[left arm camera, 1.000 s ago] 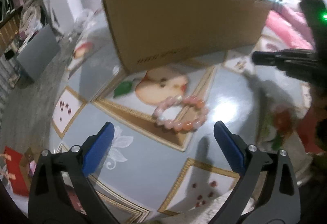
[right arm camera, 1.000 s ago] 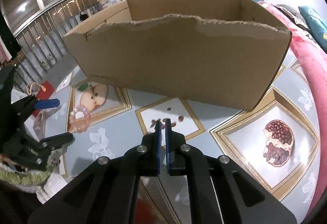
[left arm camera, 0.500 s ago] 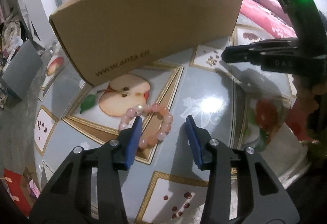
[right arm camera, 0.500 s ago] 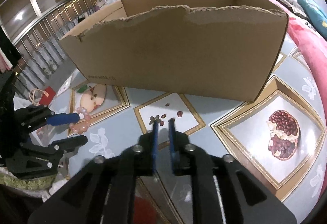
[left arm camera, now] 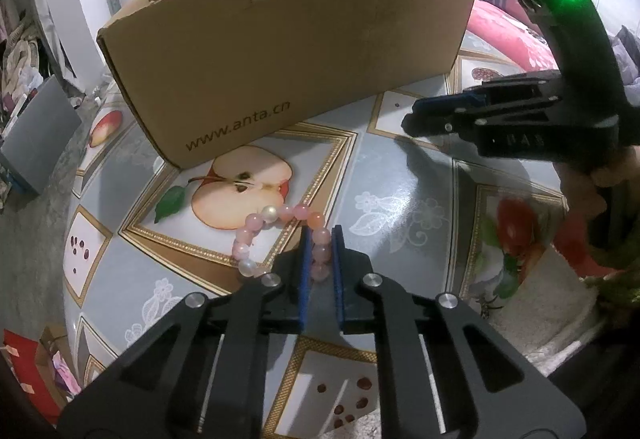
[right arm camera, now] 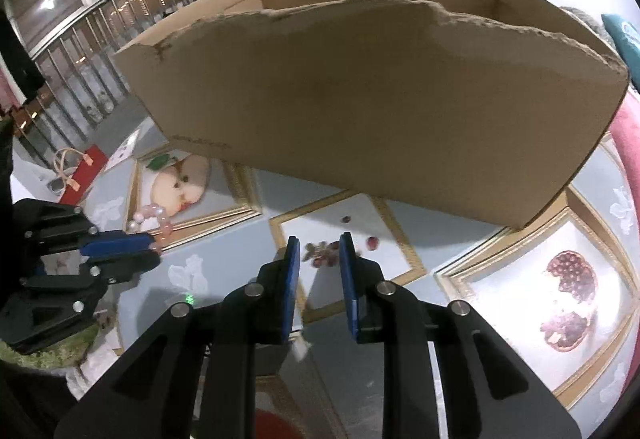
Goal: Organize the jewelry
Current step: 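Close the left tool on the pink bead bracelet and lift it, then hold the pink bracelet in the left tool while right tool grasps small brown beads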
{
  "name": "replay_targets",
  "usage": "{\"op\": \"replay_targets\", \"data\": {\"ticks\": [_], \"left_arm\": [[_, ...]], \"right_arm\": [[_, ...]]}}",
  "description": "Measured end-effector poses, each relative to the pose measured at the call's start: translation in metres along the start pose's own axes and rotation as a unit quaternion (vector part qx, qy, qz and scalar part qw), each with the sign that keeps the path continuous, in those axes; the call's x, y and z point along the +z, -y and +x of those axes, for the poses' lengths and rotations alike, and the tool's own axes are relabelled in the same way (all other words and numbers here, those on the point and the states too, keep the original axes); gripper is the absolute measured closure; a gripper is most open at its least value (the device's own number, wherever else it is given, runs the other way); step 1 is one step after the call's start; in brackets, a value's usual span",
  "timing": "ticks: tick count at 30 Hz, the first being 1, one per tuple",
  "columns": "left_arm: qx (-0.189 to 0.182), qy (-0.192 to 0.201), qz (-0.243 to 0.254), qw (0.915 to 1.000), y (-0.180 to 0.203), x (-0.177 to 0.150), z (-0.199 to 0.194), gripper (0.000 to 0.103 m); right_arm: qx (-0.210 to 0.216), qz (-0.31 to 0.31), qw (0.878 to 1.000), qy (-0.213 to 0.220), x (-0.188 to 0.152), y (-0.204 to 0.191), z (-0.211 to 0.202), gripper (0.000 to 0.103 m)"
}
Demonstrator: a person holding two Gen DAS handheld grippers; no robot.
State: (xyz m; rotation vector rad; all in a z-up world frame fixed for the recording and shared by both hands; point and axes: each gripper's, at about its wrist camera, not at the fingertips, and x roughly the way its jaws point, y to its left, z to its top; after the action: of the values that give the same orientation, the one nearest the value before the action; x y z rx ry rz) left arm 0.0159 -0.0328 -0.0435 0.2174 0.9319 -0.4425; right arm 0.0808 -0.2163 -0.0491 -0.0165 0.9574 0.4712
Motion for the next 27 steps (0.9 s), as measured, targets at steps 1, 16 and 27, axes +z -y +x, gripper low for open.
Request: {"op": "replay_targets", "data": {"ticks": [1, 16, 27], "left_arm": [[0.000, 0.000, 0.000, 1.0000, 0.000, 0.000, 0.000, 0.094], [0.000, 0.001, 0.001, 1.0000, 0.000, 0.000, 0.000, 0.094], [0.000, 0.000, 0.002, 1.0000, 0.000, 0.000, 0.000, 0.094]], "right_arm": [[0.003, -0.001, 1.000, 0.000, -0.001, -0.003, 0.000, 0.082], [-0.035, -0.034, 0.999, 0.013, 0.001, -0.011, -0.002, 0.082], [-0.034, -0.062, 0.997, 0.015, 0.001, -0.016, 0.005, 0.084]]}}
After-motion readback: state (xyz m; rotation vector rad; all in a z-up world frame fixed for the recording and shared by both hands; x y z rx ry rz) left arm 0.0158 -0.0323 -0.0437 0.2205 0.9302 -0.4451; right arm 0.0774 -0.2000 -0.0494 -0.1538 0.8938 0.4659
